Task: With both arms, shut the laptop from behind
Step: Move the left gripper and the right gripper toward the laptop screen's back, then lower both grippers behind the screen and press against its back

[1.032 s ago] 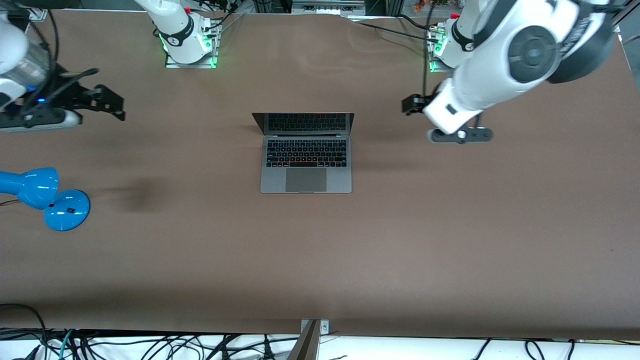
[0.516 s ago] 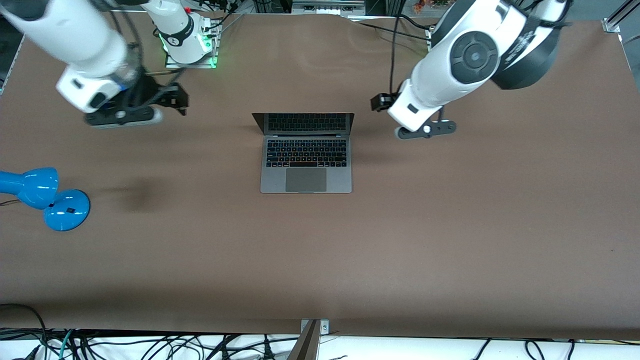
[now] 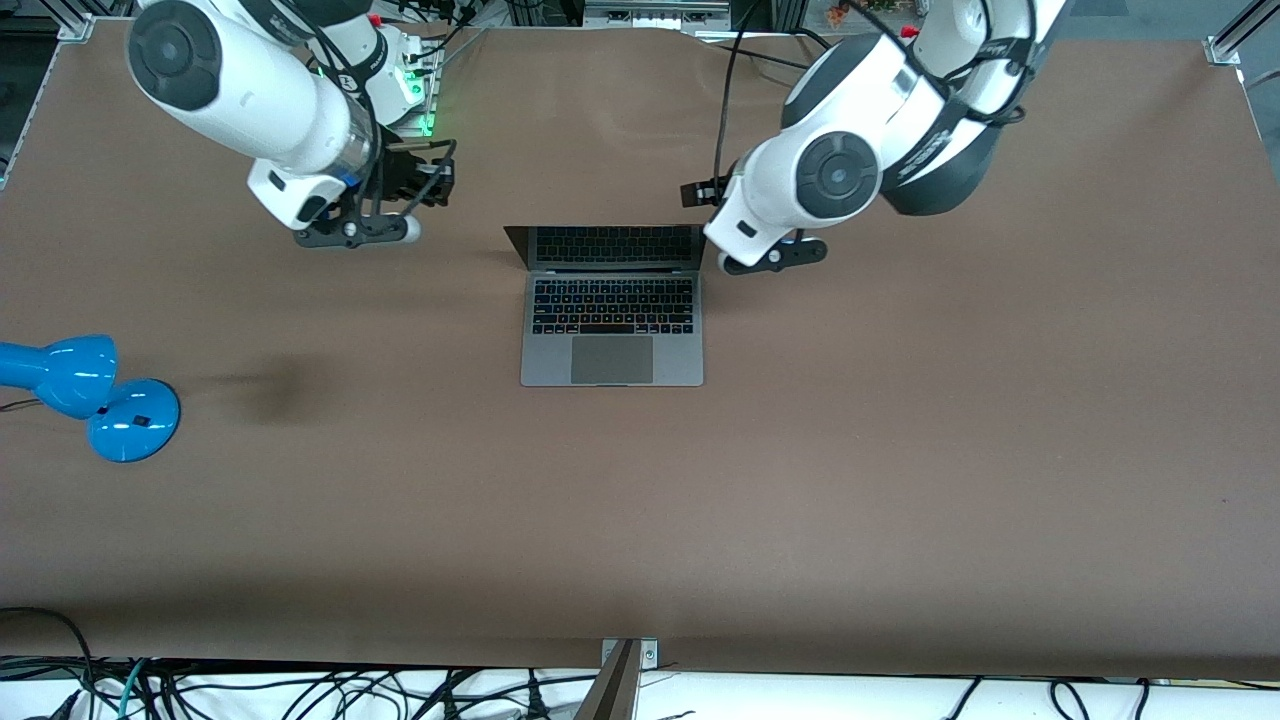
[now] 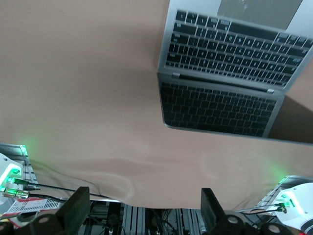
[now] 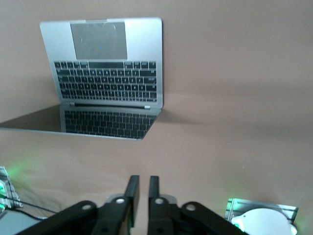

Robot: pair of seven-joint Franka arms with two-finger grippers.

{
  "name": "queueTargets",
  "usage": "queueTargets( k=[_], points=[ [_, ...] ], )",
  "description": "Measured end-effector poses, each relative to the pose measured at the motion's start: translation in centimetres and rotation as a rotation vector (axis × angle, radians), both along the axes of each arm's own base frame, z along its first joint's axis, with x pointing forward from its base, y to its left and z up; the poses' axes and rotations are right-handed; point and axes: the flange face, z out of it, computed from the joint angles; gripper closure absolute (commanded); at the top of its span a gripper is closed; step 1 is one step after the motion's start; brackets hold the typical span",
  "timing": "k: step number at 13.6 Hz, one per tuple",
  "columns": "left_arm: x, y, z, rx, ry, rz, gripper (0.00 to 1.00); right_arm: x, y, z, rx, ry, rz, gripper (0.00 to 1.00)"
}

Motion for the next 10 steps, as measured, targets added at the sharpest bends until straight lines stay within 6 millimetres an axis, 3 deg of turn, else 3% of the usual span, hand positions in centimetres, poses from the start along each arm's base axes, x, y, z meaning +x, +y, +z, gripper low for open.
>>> queueTargets(
  k=[1,6,9,10],
  points=[
    [-0.4,-0.6,-0.7,0.004,0.01,-0.009,0.09,-0.6,0.8,-1.0,0.0,0.025,0.014,1.0],
    [-1.2,-2.3,-2.7,0.005,0.036,-0.022,0.52,-3.4,5.3,-5.5,-0.002,0.141,0.036,1.0],
    [-1.0,-3.0,-3.3,-0.006,0.075,0.063,0.97,-3.1,6.2,-7.3,0.058,0.203,0.003,1.0],
    [-0.9,-3.1,-3.6,-0.005,0.086,0.089,1.0,-2.7,6.2,-8.1,0.066,0.21,-0.005,1.0]
  ],
)
